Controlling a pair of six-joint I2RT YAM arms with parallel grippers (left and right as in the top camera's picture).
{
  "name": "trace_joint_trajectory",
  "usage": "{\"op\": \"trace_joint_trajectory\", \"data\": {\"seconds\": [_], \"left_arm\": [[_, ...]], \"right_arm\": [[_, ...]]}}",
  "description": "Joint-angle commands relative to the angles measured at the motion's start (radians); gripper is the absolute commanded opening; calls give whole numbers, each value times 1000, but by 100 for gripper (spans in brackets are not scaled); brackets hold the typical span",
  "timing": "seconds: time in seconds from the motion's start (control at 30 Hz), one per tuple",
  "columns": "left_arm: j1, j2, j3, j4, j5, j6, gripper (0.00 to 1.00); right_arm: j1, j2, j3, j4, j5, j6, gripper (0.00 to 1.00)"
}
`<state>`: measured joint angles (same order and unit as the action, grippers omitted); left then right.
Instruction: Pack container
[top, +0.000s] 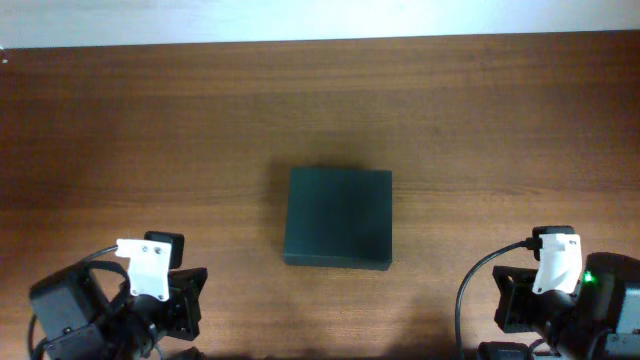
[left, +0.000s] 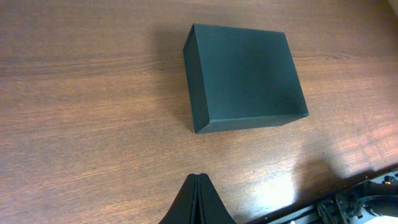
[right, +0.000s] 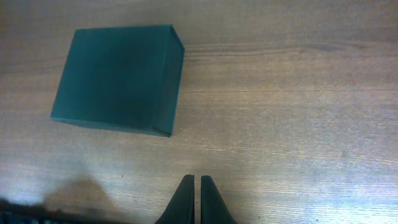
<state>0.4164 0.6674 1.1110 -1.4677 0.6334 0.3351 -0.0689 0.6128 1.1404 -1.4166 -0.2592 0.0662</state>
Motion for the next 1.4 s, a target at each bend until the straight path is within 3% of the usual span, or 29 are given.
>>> {"op": "trace_joint_trajectory", "data": {"seconds": [0.0, 0.17, 0.4, 0.43, 0.53, 0.6, 0.63, 0.67, 0.7, 0.77, 0.8, 1.37], "left_arm": [[2, -50, -132, 45, 32, -10, 2], [2, -97, -306, 152, 96, -10, 2], [2, -96, -362, 278, 122, -10, 2], [2, -96, -362, 302, 122, -10, 5], [2, -95, -362, 354, 122, -10, 31], [2, -92, -362, 365, 122, -10, 31], [2, -90, -362, 365, 122, -10, 31], [2, -89, -362, 364, 122, -10, 36], [2, -88, -362, 364, 122, -10, 48], [2, -88, -362, 364, 122, -10, 96], [2, -88, -362, 364, 122, -10, 99], [2, -88, -362, 364, 122, -10, 99]], "right_arm": [[3, -5, -39, 15, -2, 34, 4], [3, -5, -48, 61, 2, 47, 4], [3, -5, -55, 174, 10, 47, 4], [3, -5, -58, 191, 10, 47, 11], [3, -5, -71, 234, 10, 47, 41], [3, -4, -77, 243, 9, 47, 61], [3, -4, -77, 243, 10, 47, 75], [3, -4, -77, 242, 9, 47, 99], [3, -5, -77, 242, 9, 47, 99], [3, -5, -77, 240, 9, 47, 99], [3, -5, -77, 240, 9, 47, 99], [3, -5, -77, 240, 9, 47, 99]]}}
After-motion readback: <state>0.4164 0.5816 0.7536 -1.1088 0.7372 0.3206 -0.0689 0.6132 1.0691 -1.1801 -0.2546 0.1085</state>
